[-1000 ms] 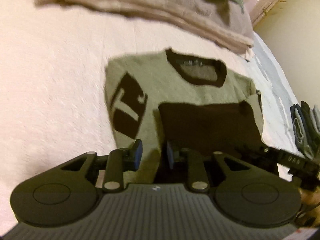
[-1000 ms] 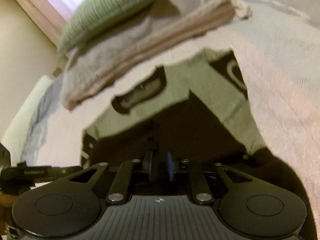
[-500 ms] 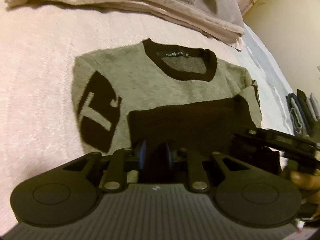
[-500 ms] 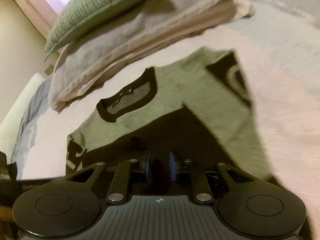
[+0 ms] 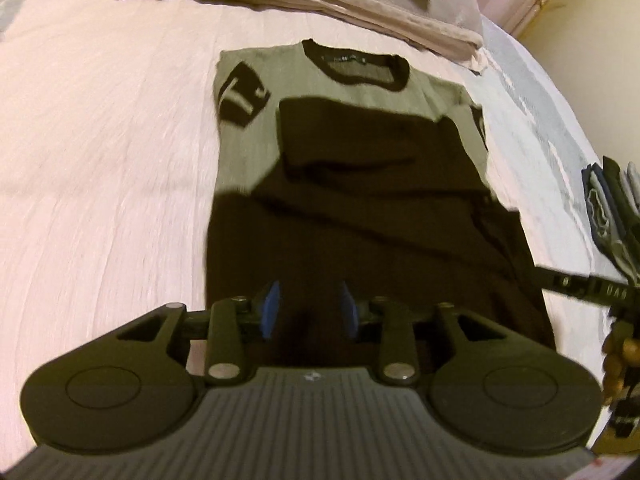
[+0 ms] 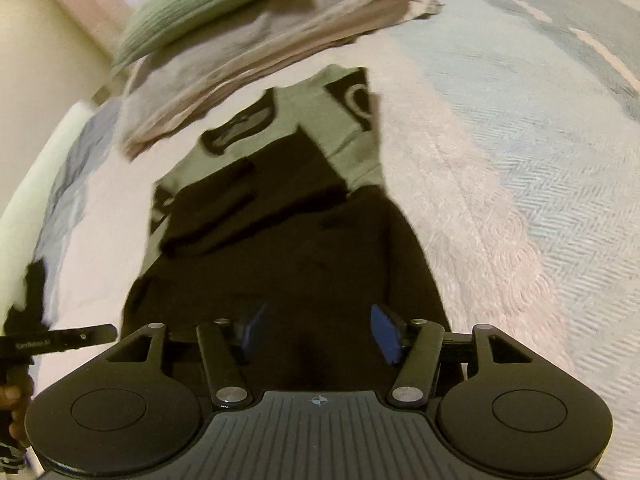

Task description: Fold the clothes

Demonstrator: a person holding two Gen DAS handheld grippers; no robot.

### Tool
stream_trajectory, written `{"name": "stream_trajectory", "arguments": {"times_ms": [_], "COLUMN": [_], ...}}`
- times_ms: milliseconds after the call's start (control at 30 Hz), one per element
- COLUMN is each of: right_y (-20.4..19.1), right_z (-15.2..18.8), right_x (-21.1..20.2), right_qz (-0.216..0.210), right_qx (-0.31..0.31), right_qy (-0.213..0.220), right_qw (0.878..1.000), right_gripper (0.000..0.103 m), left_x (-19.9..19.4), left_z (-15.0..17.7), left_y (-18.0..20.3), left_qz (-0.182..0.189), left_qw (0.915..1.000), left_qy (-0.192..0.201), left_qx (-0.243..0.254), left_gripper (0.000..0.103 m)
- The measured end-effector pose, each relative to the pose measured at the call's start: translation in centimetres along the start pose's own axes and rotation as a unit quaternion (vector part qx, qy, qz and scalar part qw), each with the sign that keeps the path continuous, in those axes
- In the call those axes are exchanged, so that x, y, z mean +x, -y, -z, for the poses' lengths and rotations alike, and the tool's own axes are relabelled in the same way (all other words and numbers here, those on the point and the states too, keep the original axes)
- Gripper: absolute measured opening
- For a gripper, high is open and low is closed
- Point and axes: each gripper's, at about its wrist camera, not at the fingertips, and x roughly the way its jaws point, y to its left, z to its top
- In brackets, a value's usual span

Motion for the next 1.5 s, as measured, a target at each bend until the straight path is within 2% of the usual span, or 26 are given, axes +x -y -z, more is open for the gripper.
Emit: {"name": "stream_trajectory", "arguments": {"times_ms": [233,433,533,600,667,800,867,1067,1133,1233,1333,1400,1467,1500], "right_y": [-0.4,-1.6,-3.4,-4.8,-5.9,-6.9,-6.9,-5.8,-5.0,-3.9,-2.5,-1.6,-0.4,0.2], "right_z": [1.9,5.1,7.5,9.5,11.8,17.1,19.4,24.8,26.1,27.2,28.0,28.4,28.6,28.6], "right_x": [-4.0,-7.7,-9.2,-9.8,-10.5,-10.7,-10.3,-8.1,-7.2,-5.9,-5.0,-4.6,-4.1,-4.1], "right_qz": [-0.016,0.005,0.02,0.031,0.042,0.059,0.063,0.075,0.079,0.092,0.099,0.105,0.111,0.115], "right_qx": [-0.077,-0.155,-0.217,-0.277,-0.331,-0.425,-0.459,-0.562,-0.592,-0.632,-0.669,-0.697,-0.718,-0.727], "right_qy": [-0.045,-0.062,-0.064,-0.066,-0.067,-0.08,-0.087,-0.102,-0.101,-0.096,-0.08,-0.067,-0.057,-0.052], "right_qw": [0.996,0.986,0.974,0.958,0.94,0.9,0.882,0.818,0.796,0.763,0.732,0.706,0.685,0.675], "right_gripper": [0.056,0.057,0.058,0.059,0.059,0.06,0.06,0.06,0.06,0.06,0.06,0.06,0.06,0.06], "left_x": [-4.6,-8.4,-10.1,-11.1,-12.0,-12.5,-12.2,-9.2,-7.9,-6.0,-5.1,-4.8,-4.8,-4.9], "left_z": [6.3,9.0,9.8,10.6,12.2,16.9,19.6,26.3,28.2,29.7,30.7,30.6,30.1,29.9], "left_y": [3.0,5.3,5.7,6.0,6.5,7.3,7.9,8.9,8.6,7.9,7.8,7.7,7.3,7.3], "left_qz": [-0.037,-0.05,-0.058,-0.057,-0.051,-0.042,-0.037,-0.042,-0.059,-0.087,-0.1,-0.102,-0.103,-0.108], "left_qw": [0.9989,0.9984,0.9956,0.9918,0.983,0.9517,0.9305,0.8534,0.8228,0.7874,0.746,0.7326,0.7317,0.733], "left_qy": [0.007,0.015,0.022,0.026,0.026,0.014,0.003,-0.009,-0.01,-0.003,0.018,0.025,0.026,0.026], "left_qx": [-0.029,0.019,0.07,0.111,0.174,0.304,0.364,0.519,0.565,0.61,0.658,0.673,0.673,0.671], "left_gripper": [0.039,0.047,0.051,0.055,0.06,0.063,0.063,0.063,0.063,0.065,0.066,0.063,0.046,0.03]}}
